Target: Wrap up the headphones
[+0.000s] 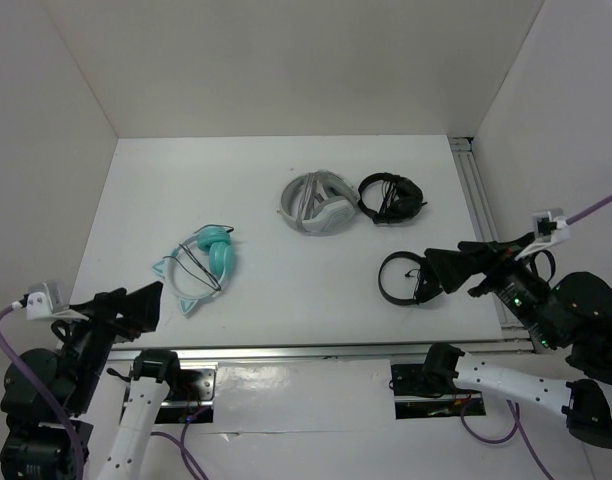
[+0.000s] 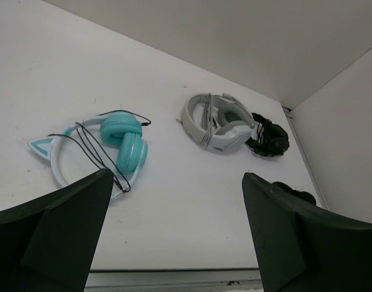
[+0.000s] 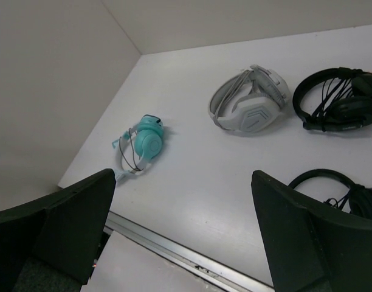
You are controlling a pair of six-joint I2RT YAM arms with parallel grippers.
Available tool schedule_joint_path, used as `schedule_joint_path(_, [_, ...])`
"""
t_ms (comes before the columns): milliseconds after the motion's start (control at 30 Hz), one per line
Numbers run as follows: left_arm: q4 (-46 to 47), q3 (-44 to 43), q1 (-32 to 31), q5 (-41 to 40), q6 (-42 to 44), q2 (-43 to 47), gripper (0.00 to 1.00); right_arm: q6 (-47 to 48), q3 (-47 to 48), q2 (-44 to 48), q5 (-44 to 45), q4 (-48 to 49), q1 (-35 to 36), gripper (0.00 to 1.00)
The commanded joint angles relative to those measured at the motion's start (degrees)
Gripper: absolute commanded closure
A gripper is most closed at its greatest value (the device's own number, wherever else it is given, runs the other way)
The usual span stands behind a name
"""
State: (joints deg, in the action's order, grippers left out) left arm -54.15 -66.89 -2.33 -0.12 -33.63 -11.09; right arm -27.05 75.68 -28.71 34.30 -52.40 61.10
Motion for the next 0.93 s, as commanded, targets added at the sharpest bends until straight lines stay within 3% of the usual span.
schedule_joint_path(0, [-1.84,2.21,-1.97,-3.39,-2.06,0.19,0.00,-2.04,-0.09,4.17,0.76,-4.54,1.03,0.00])
schedule_joint_path(500, [-7.81,-8.51,-5.41,-7.96,-3.37,0.28,0.00,-3.71,0.43,5.42,1.29,-7.36,1.04,0.00])
schedule_joint_path(900, [-7.81,-6.85,-6.55,-9.20,-3.90,2.22,0.00,-3.71,-0.09,5.42,0.93,-7.36,1.04,0.00])
